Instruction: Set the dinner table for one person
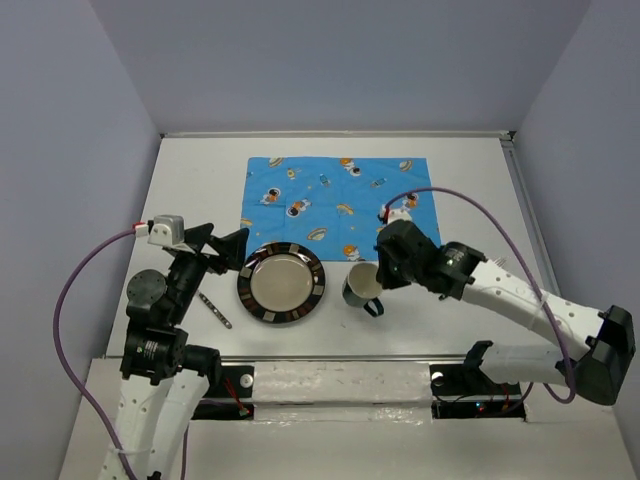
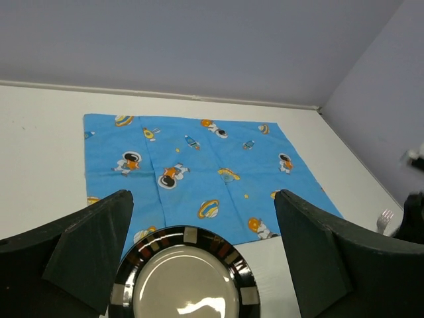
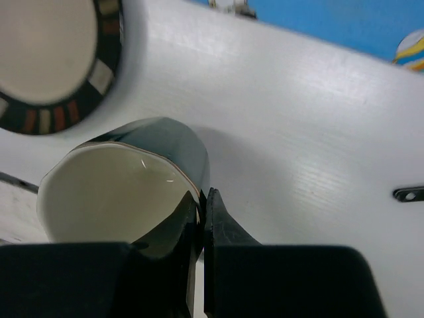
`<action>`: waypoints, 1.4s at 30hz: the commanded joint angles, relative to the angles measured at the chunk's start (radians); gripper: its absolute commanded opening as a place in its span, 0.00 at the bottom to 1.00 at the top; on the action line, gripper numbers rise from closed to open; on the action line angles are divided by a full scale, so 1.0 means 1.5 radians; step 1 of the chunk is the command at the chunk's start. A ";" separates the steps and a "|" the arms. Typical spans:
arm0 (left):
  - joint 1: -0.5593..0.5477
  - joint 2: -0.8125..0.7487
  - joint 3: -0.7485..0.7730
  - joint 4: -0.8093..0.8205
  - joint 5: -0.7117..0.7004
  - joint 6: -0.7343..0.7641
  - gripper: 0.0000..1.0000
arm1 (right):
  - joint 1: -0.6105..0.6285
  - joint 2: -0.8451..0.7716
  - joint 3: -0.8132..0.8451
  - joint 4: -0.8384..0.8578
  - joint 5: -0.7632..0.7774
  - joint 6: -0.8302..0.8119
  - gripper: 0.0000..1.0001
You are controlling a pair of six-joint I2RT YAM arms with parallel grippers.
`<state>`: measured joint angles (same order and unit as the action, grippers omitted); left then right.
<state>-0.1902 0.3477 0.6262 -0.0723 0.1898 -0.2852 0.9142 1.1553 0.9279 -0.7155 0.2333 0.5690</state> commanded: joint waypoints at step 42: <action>-0.174 -0.024 0.018 -0.039 -0.109 0.021 0.99 | -0.544 0.680 0.777 0.106 -0.019 -0.098 0.00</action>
<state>-0.4461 0.3065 0.6262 -0.1562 0.0399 -0.2626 0.1123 2.1872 2.0163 -0.6212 0.2176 0.4004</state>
